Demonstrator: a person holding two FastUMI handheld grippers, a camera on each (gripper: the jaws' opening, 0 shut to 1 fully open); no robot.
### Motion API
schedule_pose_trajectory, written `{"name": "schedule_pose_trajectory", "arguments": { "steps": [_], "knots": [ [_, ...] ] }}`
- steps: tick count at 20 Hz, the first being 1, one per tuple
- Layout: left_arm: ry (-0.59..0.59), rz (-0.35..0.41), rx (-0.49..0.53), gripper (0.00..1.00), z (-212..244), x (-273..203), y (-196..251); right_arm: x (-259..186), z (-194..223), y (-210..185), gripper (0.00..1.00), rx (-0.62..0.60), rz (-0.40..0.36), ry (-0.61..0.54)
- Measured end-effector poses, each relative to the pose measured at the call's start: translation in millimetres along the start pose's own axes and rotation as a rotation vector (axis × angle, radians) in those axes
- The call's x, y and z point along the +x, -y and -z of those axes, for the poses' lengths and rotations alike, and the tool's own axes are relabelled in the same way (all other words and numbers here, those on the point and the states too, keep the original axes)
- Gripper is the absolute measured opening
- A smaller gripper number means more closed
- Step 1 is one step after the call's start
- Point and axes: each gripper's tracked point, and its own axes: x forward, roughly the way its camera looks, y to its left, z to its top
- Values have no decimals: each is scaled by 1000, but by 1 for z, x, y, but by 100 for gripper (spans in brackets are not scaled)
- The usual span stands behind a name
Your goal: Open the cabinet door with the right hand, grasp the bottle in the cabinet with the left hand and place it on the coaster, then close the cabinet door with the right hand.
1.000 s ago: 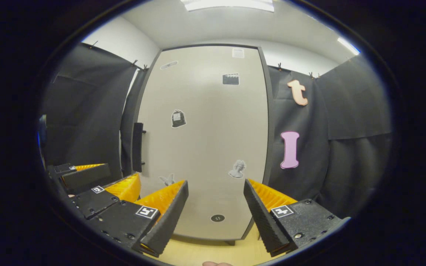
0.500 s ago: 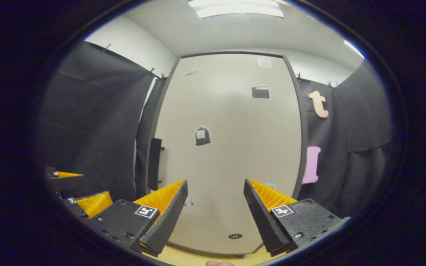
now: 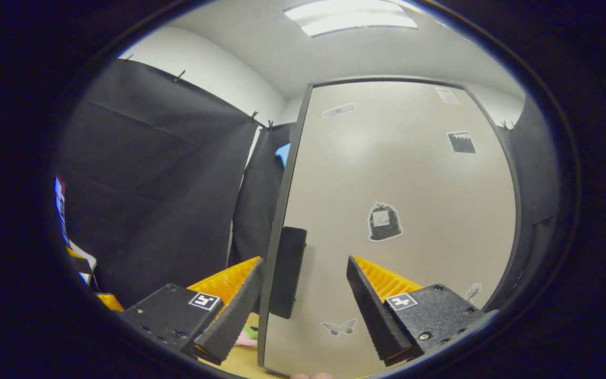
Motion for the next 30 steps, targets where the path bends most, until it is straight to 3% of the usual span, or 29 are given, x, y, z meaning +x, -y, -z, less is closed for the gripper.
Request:
{"name": "schedule_pose_trajectory", "arguments": {
  "steps": [7, 11, 12, 13, 16, 19, 26, 30],
  "knots": [
    [-17, -74, 1, 95, 6, -12, -28, 30, 22, -16, 96, -52, -6, -68],
    [-30, -81, -1, 95, 11, -16, -32, 36, 44, -19, 71, -38, 16, -154],
    [-33, -83, -2, 95, 10, -16, -32, 37, 40, -19, 52, -17, 16, -145],
    [-34, -86, -2, 95, 10, -17, -32, 34, 40, -19, 44, -4, 8, -169],
    [-38, -84, -9, 95, 12, -18, -33, 34, 43, -19, 33, 62, -54, -214],
    [-45, -75, -12, 95, 15, -18, -35, 29, 43, -21, 28, 69, -136, -267],
    [-40, -13, -68, 95, 17, -9, -29, 21, 44, -23, 17, 111, -220, -330],
    [-48, 38, -89, 95, 26, 3, -24, 8, 45, -19, 16, 122, -257, -358]
  ]
}}
